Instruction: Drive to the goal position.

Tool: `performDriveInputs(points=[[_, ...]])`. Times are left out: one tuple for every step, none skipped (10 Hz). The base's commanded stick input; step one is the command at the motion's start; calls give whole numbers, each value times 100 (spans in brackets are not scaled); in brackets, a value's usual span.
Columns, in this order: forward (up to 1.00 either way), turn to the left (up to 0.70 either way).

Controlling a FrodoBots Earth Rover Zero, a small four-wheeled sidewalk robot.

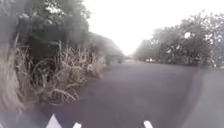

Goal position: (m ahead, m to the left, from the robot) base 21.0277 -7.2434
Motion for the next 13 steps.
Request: performDriveInputs(points=[[70, 0], [70, 0], [70, 0], [70, -1], [70, -12], [70, -24], [70, -35], [70, -35], [70, -35], [70, -35], [70, -35], [70, -35], [70, -35]])
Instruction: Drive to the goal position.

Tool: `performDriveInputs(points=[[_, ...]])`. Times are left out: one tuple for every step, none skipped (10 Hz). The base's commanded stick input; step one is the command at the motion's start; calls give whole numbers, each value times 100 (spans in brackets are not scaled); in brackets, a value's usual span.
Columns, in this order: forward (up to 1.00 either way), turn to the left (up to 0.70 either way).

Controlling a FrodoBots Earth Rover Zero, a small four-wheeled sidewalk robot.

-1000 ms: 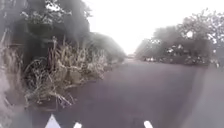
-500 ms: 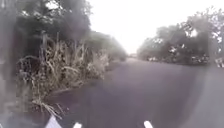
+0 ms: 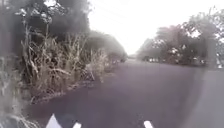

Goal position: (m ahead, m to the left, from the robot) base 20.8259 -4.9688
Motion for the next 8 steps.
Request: performDriveInputs(points=[[70, -35], [70, -35], [70, -35], [70, -35], [70, -35], [70, -35], [70, -35], [70, -35]])
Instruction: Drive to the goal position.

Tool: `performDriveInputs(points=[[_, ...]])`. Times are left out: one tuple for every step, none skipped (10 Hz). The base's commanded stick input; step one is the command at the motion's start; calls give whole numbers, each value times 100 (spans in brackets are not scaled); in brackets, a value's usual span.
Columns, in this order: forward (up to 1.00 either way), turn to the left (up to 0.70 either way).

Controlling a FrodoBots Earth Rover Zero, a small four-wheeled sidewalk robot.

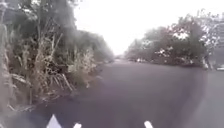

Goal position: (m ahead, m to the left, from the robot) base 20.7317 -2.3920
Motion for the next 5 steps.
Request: performDriveInputs(points=[[70, -23], [70, -10], [70, 0], [70, 0], [70, 0]])
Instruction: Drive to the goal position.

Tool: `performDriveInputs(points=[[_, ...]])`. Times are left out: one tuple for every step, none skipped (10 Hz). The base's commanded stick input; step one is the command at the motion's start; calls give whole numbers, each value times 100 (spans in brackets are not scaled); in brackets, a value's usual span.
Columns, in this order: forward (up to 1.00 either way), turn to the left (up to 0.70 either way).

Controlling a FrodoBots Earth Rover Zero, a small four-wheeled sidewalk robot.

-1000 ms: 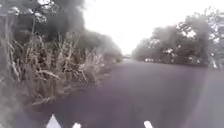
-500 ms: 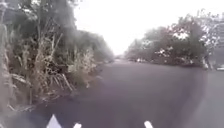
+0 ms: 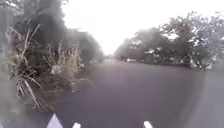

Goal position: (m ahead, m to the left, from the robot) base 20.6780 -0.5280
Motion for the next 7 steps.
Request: performDriveInputs(points=[[70, 0], [70, 0], [70, 0], [70, 0], [70, 0], [70, 0], [70, 0]])
